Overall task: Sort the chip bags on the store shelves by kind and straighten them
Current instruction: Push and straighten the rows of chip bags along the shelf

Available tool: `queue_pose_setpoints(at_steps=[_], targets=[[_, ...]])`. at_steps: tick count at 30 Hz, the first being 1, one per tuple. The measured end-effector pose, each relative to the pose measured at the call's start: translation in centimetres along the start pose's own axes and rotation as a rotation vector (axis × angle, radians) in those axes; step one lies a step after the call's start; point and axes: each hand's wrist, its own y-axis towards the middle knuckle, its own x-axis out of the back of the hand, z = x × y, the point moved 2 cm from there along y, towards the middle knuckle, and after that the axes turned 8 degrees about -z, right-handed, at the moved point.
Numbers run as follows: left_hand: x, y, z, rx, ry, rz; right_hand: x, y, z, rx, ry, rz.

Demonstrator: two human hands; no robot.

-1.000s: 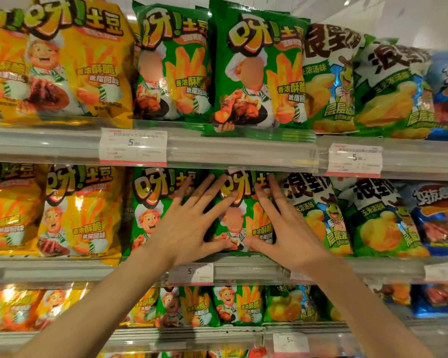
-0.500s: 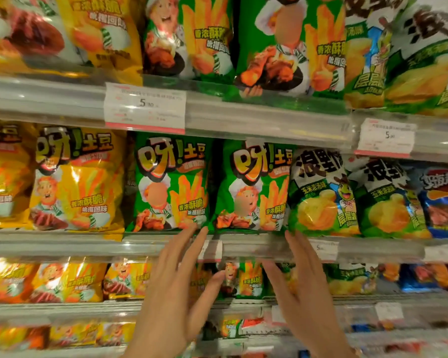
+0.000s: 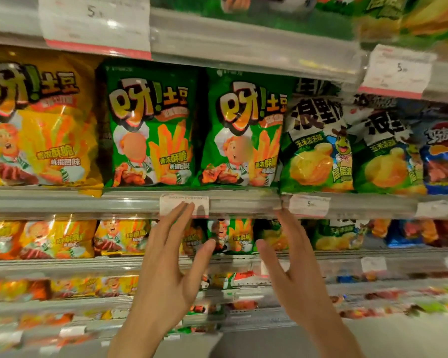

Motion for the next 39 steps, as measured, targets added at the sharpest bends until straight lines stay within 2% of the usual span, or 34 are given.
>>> queue_pose_setpoints(at_steps=[6, 12, 19, 26, 33, 37, 39], targets=[[-3.9, -2.5, -3.2, 0.175, -0.022, -0.036, 4.3, -0.1, -4.4, -0.043, 0.171, 0.071], [-11.6, -4.2, -9.8, 0.229, -0.017, -0.157, 11.5, 1.5, -12.5, -0.084, 0.307, 0.155], [-18.4, -4.4, -16.1, 0.230, -0.019, -0.186, 19.3, 3.9, -19.3, -0.077, 0.340, 0.137], [-20.6, -1.2, -19.7, 0.116, 0.020, -0.205, 23.6, 6.5, -21.6, -0.018, 0.267, -0.051], [-20.4, 5.3, -20.6, -0.180, 0.224, -0.260, 24.6, 11.4, -18.3, 0.311, 0.002, -0.164], [-20.8, 9.5, -20.2, -0.256, 0.416, -0.288, 23.1, 15.1, -15.2, 0.473, -0.167, -0.252], [-21.3, 11.4, -19.5, -0.275, 0.529, -0.251, 22.4, 16.8, -13.9, 0.528, -0.252, -0.283]])
